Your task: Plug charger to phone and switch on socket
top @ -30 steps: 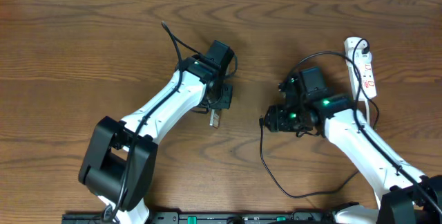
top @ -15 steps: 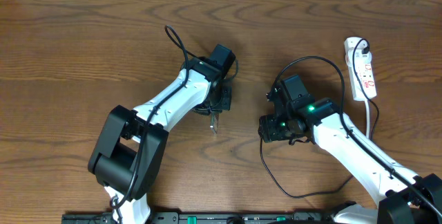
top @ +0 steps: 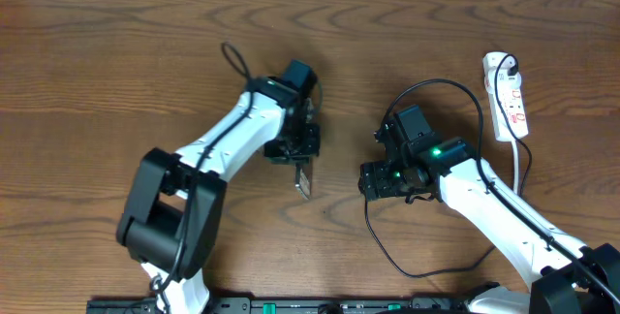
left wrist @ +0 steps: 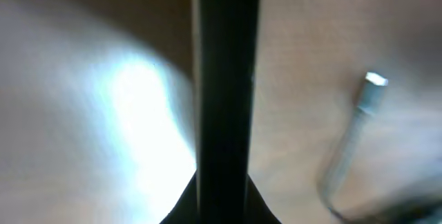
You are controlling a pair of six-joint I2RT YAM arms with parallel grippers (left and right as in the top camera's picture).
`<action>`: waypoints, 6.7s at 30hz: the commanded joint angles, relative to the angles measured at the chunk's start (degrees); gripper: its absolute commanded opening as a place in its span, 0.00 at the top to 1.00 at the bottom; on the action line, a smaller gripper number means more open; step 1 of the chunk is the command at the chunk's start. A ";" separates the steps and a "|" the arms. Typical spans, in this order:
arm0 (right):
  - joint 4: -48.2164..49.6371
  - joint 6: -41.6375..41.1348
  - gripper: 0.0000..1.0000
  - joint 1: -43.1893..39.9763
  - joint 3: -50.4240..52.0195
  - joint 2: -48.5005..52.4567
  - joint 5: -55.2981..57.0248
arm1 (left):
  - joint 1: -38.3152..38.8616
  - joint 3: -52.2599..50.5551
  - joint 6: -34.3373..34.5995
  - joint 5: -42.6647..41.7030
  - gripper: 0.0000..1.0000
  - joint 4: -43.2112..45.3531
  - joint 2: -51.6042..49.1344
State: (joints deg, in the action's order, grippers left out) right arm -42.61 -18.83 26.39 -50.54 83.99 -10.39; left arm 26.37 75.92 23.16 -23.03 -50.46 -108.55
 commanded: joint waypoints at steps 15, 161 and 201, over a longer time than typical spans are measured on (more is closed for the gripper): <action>0.13 -8.57 0.01 -3.08 -0.24 0.04 13.44 | -6.64 2.43 21.92 -44.61 0.93 -19.76 5.27; 2.89 -23.69 0.98 -5.46 1.86 13.44 7.58 | -27.91 2.29 -0.63 -40.28 0.92 -11.63 5.27; 9.60 37.07 0.99 -17.49 1.79 11.89 -78.23 | -25.33 2.32 -2.58 -54.25 0.93 18.36 6.91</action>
State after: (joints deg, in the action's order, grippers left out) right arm -33.26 15.94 7.84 -49.04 96.49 -82.43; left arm -0.84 76.86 12.43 -77.32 -36.69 -104.29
